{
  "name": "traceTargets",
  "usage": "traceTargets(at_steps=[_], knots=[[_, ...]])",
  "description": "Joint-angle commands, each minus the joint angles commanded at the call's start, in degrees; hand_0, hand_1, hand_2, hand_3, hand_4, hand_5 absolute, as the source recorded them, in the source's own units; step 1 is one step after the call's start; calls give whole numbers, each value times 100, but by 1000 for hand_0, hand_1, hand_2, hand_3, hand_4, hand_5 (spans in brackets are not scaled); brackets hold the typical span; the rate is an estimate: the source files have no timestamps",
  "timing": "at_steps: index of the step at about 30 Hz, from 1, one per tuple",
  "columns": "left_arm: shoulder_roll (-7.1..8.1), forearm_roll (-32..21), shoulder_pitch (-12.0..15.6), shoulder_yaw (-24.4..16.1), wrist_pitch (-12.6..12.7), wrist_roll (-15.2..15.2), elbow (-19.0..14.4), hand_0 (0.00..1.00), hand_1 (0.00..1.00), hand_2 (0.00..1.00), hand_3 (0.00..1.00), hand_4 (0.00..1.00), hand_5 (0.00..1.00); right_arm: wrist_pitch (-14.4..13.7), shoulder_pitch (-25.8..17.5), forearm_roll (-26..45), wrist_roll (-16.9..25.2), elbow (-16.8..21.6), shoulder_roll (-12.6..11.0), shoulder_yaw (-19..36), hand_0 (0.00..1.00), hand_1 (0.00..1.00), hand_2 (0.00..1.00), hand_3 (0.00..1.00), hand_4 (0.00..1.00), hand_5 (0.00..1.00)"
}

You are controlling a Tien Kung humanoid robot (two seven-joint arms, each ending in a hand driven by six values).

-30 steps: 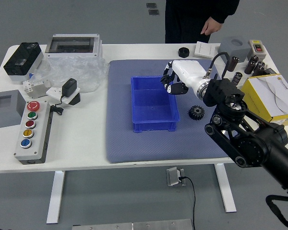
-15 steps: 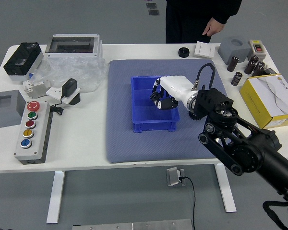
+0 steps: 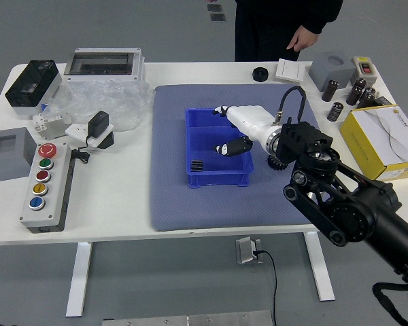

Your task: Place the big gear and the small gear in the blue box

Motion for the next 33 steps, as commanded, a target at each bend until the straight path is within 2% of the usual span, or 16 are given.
traceTargets(at_steps=[7, 9, 15, 22, 33], knots=[[12, 3, 5, -27, 4, -3, 0, 794, 772, 769, 696, 573, 254, 29, -205, -114, -35, 246, -363, 448, 712, 693, 817, 867, 800, 417], [18, 4, 5, -33, 6, -4, 0, 795, 772, 769, 695, 567, 260, 47, -275, -122, -42, 266, -477, 547, 709, 689, 801, 832, 791, 409], [16, -16, -10, -24, 4, -14, 0, 795, 773, 769, 697, 565, 259, 135, -466, -110, -47, 203, -758, 683, 711, 690, 803, 832, 785, 401], [19, 1, -12, -26, 1, -15, 0, 795, 773, 771, 697, 565, 260, 291, -509, -57, -20, -117, -844, 573, 728, 708, 809, 837, 783, 399], [23, 16, -16, -12, -3, -18, 0, 795, 773, 771, 699, 564, 263, 558, -369, 3, 26, -762, -821, 215, 749, 728, 824, 841, 780, 395]])
